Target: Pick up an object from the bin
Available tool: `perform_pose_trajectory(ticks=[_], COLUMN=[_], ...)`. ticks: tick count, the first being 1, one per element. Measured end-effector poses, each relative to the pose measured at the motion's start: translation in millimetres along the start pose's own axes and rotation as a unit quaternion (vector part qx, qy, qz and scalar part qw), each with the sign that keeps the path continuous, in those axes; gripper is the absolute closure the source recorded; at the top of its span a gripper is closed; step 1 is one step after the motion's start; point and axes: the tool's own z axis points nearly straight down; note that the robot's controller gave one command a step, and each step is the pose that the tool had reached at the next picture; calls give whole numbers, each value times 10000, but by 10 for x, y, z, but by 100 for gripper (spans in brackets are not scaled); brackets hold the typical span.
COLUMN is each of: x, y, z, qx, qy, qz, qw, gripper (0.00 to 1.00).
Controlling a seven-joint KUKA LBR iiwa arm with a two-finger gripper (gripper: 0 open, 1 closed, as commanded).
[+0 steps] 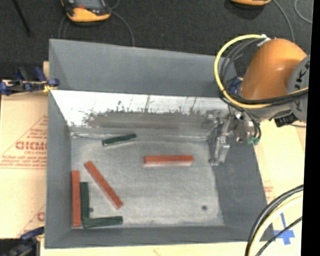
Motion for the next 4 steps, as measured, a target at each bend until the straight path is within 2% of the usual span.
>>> perform_pose_trajectory(ticks=[1,2,3,4], x=[0,-76,63,106], y=[1,127,440,540], z=[0,352,896,1039], qx=[1,7,-4,-12], qy=[0,-37,-16,-2], qz=[-6,-285,-394,-408], qw=[10000,9996,9992,9992], gripper=[0,0,0,0])
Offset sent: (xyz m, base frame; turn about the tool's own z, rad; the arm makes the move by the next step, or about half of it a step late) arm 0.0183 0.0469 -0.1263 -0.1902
